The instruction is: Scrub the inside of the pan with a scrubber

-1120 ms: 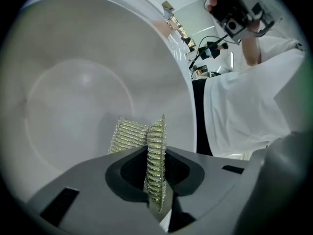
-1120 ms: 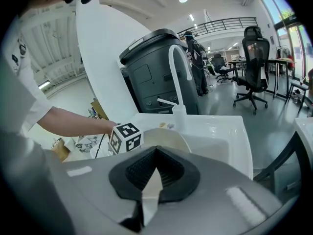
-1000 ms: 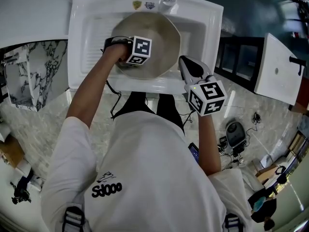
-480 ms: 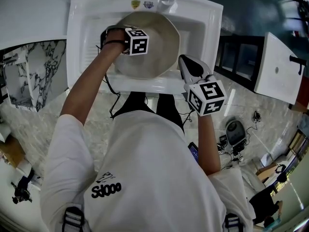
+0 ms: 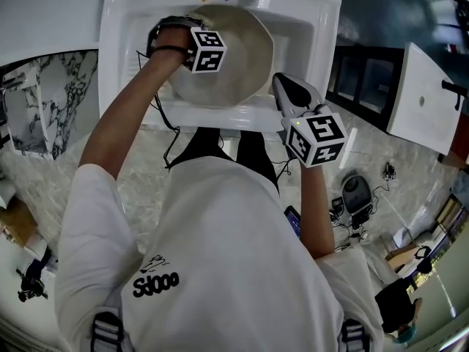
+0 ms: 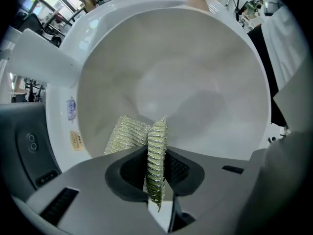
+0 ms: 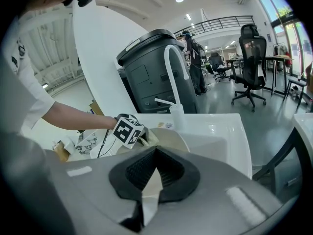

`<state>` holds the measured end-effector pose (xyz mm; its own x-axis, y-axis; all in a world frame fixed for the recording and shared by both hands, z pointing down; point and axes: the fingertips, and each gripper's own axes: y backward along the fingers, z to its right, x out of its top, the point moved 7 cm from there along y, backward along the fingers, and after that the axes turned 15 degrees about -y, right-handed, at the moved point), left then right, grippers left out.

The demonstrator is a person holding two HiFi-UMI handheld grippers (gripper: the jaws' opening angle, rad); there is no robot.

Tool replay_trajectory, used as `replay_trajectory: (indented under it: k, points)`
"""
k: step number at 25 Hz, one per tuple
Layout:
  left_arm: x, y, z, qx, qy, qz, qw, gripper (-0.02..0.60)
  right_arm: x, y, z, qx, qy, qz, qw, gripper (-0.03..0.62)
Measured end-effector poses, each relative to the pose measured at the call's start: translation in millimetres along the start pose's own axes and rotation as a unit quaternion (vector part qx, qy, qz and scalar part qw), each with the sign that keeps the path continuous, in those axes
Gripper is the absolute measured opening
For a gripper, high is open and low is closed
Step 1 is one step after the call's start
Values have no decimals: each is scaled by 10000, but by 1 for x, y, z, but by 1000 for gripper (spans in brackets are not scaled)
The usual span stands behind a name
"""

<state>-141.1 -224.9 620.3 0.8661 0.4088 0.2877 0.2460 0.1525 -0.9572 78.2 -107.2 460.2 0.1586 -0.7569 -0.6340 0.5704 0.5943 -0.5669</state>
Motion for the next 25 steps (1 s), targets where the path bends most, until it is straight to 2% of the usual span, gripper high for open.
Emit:
replay_trajectory:
  k: [2, 4, 7, 10, 14, 18, 20, 21, 22, 25]
  points:
    - [-5, 0, 13, -458, -11, -103, 9989, 64, 0, 0, -2, 24, 10, 5, 10000, 8]
    - [-7, 0, 27, -1001, 155, 0, 9949, 64, 1, 0, -2, 39, 45, -6, 10000, 8]
    - [-7, 2, 45, -1753, 533, 256, 9827, 64, 4, 0, -2, 71, 97, -5, 9999, 9]
    - [-7, 6, 59, -2319, 765, 503, 9684, 63, 9, 1, -4, 167, 4, 82, 9998, 9]
    - [-4, 9, 74, -2910, 1178, 1107, 9430, 60, 22, 7, -7, 298, -145, 293, 9990, 9]
    - [-1, 21, 84, -3091, 1444, 1578, 9267, 60, 33, 20, -6, 292, -95, 464, 9984, 9]
    - [3, 27, 90, -3218, 1613, 1961, 9121, 61, 40, 27, -2, 251, -73, 581, 9980, 9]
    - [6, 30, 92, -3288, 1711, 2219, 9019, 61, 43, 31, 0, 206, -47, 653, 9976, 9]
    - [11, 33, 96, -3362, 1818, 2515, 8892, 60, 47, 35, 3, 133, -10, 726, 9973, 8]
    - [31, 41, 109, -3578, 2147, 3408, 8425, 61, 56, 49, 12, -138, 122, 908, 9957, 9]
